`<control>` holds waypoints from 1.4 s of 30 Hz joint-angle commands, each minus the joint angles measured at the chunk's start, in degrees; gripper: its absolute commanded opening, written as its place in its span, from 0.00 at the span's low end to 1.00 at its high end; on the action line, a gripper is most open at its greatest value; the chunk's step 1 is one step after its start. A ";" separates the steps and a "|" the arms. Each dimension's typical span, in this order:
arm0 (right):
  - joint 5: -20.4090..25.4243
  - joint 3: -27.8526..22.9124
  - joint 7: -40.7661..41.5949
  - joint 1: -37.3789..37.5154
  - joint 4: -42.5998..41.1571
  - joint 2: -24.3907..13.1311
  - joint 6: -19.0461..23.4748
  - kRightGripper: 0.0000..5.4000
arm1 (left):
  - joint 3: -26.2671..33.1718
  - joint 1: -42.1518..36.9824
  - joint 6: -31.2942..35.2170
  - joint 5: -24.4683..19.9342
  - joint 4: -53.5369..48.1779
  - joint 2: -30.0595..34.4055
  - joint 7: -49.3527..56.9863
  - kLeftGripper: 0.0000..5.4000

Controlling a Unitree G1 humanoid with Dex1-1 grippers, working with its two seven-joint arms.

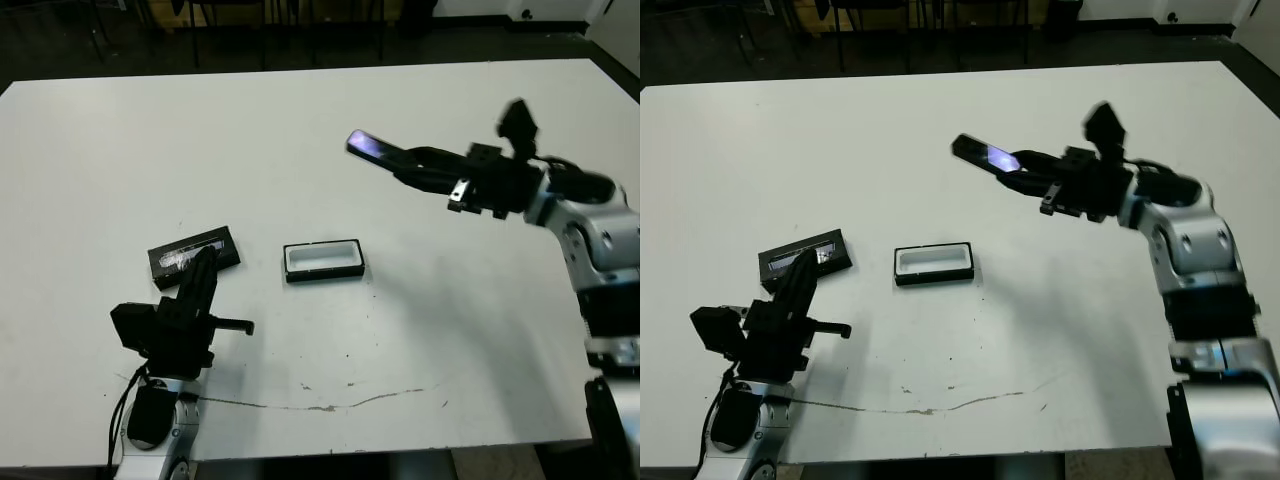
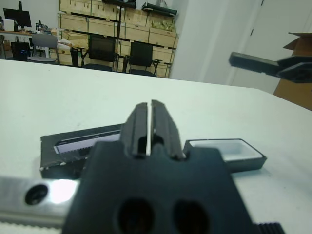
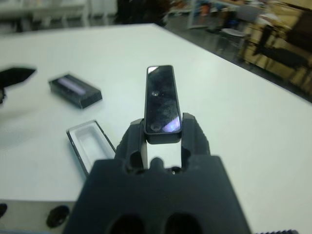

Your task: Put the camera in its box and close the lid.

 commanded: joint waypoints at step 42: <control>-13.46 15.92 14.57 -3.58 8.30 4.05 -1.76 0.07 | -0.81 3.45 0.20 -0.07 1.14 0.05 0.75 0.00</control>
